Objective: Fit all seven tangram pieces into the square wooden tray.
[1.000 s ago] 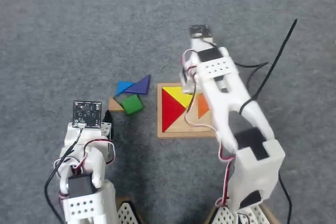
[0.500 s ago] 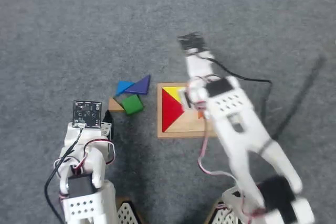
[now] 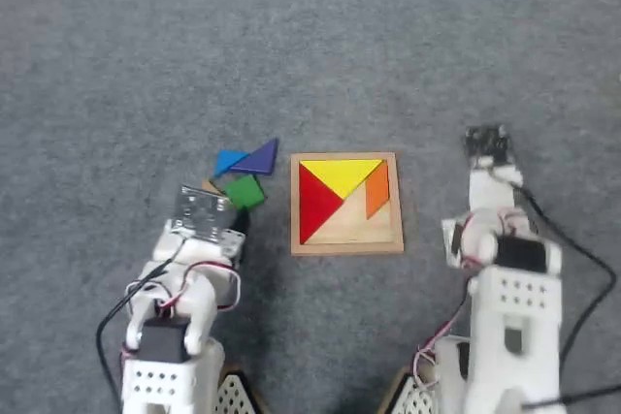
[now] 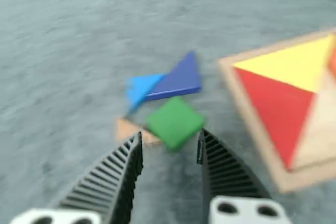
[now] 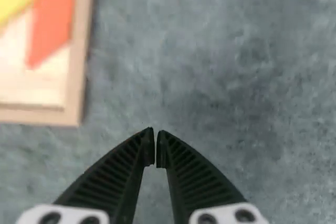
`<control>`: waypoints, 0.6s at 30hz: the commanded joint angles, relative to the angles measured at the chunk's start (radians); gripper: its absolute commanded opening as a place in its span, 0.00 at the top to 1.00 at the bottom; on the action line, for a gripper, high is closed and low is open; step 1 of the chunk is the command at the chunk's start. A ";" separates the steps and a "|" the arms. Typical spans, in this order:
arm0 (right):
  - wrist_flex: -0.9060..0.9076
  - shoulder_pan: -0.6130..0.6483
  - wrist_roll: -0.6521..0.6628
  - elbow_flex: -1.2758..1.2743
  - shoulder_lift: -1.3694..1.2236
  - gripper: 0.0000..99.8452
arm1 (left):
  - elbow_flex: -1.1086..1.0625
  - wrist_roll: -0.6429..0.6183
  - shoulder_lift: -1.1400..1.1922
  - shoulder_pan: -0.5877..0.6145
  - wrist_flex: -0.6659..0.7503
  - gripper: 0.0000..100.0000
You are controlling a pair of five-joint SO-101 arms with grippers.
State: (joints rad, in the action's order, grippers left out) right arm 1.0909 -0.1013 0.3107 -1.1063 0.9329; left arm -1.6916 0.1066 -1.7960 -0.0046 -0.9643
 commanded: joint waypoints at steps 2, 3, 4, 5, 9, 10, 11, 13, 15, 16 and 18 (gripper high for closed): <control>-0.028 -0.018 0.091 -0.132 0.160 0.99 | 0.007 -0.012 0.003 -0.101 -0.002 0.84; -0.041 -0.018 0.092 -0.167 0.193 0.99 | 0.007 -0.012 0.000 -0.123 0.002 0.84; -0.056 -0.018 0.091 -0.204 0.222 0.99 | 0.007 -0.011 -0.002 -0.147 0.008 0.84; -0.074 -0.018 0.091 -0.242 0.255 0.99 | 0.007 -0.009 -0.002 -0.172 0.018 0.84; -0.102 -0.018 0.091 -0.351 0.357 0.99 | 0.007 -0.011 -0.002 -0.232 -0.015 0.84; -0.091 -0.018 0.091 -0.361 0.374 0.99 | 0.007 -0.008 -0.002 -0.239 -0.018 0.84; -0.076 -0.018 0.091 -0.367 0.386 0.99 | 0.007 -0.003 -0.002 -0.239 -0.023 0.84; -0.059 -0.018 0.091 -0.382 0.397 0.99 | 0.008 0.075 -0.002 -0.209 -0.020 0.84; -0.067 -0.018 0.092 -0.404 0.400 0.99 | 0.041 0.230 -0.002 -0.124 -0.003 0.84; -0.068 -0.018 0.092 -0.408 0.404 0.99 | 0.079 0.290 0.005 -0.057 0.000 0.84; -0.068 -0.018 0.092 -0.411 0.407 0.99 | 0.148 0.276 0.006 0.058 0.003 0.84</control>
State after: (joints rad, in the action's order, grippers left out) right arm 1.0219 -0.1059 0.3890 -1.5236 1.3211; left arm -1.6563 0.3337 -1.7960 -0.0921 -0.9812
